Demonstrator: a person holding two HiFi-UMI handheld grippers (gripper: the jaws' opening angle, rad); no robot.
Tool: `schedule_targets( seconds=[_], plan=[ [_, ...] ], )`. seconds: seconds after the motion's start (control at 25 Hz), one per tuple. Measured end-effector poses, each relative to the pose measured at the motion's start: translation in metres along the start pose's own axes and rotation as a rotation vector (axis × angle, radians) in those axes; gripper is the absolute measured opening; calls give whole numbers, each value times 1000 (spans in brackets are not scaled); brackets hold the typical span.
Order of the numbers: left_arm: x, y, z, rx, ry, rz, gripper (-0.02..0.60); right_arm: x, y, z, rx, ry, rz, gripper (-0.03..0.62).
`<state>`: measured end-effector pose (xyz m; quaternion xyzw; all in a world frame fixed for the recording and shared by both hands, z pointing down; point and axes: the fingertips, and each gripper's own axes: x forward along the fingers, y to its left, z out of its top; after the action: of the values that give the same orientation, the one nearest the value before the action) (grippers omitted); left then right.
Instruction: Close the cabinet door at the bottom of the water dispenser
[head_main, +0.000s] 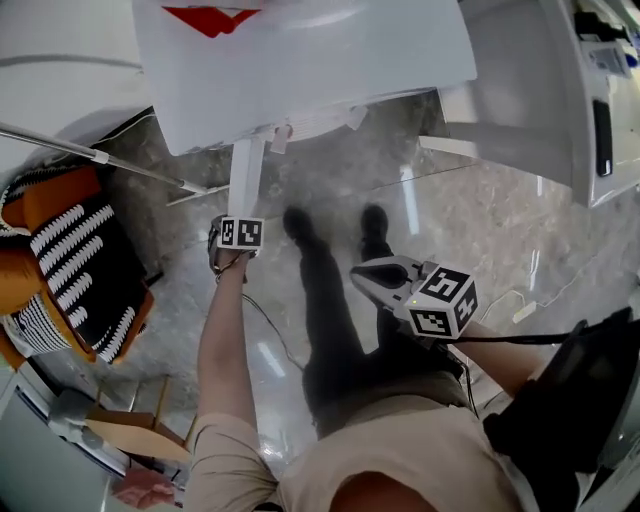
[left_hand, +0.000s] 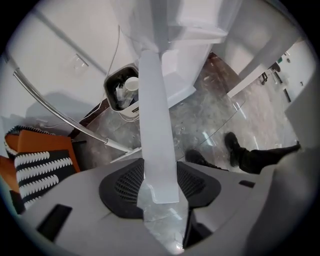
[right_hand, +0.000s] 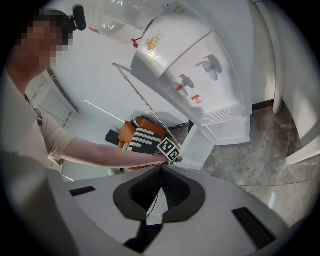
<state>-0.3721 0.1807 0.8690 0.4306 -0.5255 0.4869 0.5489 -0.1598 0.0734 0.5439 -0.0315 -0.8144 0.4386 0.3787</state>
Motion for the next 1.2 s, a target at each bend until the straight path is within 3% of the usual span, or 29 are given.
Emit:
schedule_targets(
  seconds=[0.16,0.36,0.72,1.0,1.2],
  plan=[
    [0,-5,-3,1,27,-13,196,0,-2,-3,4,-23,19,12],
    [-6,-21,-11,-71,52,-70,198,0,-7,-13,35,-19,63,12],
    [-16,-70,9,-52,109,-99,222,-1,-38,-50,142,-31,79,12],
    [-29,-78,14,-50,147,-60,226,-20,-52,-54,192,-83,102,12],
    [-21,-89,22,-48,161,-72,235,-23,-63,-56,206,-105,108,12]
  ],
)
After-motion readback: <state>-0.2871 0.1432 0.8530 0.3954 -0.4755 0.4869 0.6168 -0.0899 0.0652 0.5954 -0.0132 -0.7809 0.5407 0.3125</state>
